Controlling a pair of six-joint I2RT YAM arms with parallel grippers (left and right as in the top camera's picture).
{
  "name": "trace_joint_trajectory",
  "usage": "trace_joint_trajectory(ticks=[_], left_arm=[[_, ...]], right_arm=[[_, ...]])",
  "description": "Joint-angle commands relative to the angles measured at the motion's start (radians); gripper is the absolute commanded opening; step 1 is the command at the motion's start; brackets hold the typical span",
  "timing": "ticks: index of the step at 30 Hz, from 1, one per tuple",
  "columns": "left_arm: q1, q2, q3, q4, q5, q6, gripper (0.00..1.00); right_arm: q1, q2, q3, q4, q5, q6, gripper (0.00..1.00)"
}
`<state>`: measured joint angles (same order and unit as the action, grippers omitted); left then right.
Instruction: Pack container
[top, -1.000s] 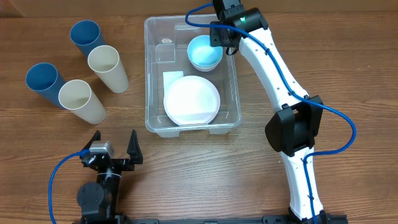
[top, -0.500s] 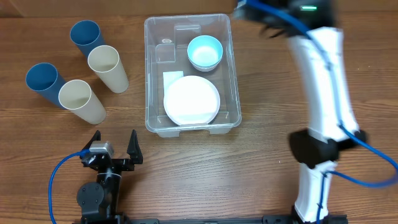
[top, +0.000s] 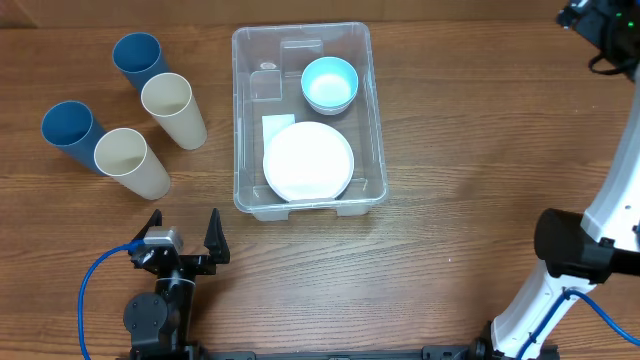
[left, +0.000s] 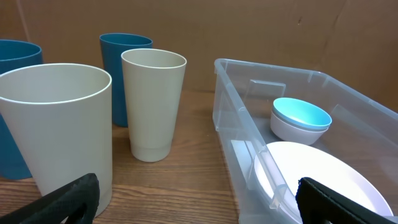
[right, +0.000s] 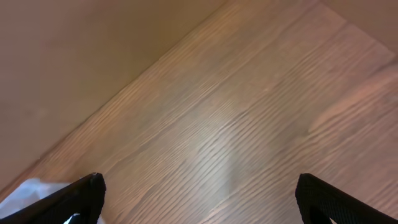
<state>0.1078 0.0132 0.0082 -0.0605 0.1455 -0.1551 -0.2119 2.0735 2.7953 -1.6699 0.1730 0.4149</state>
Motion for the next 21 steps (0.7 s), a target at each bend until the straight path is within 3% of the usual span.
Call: trace_joint_trajectory(ticks=[1, 5, 9, 13, 17, 21], left_arm=[[0.01, -0.008, -0.003, 0.029, 0.039, -0.039, 1.0], [0.01, -0.008, 0.06, 0.042, 0.259, -0.122, 1.0], [0.01, 0.085, 0.336, -0.169, 0.224, -0.112, 1.0], [0.01, 0.391, 0.724, -0.48, 0.153, -0.023, 1.0], [0.01, 0.792, 1.181, -0.84, 0.162, 0.153, 1.0], [0.01, 1.028, 1.381, -0.924, 0.323, 0.152, 1.0]], right_arm=[[-0.02, -0.002, 0.006, 0.001, 0.007, 0.005, 1.0], [-0.019, -0.002, 0.006, 0.001, 0.007, 0.005, 1.0], [-0.019, -0.002, 0.006, 0.001, 0.007, 0.005, 1.0], [-0.019, -0.002, 0.006, 0.001, 0.007, 0.005, 1.0], [-0.019, -0.002, 0.006, 0.001, 0.007, 0.005, 1.0], [-0.019, -0.002, 0.006, 0.001, 0.007, 0.005, 1.0]])
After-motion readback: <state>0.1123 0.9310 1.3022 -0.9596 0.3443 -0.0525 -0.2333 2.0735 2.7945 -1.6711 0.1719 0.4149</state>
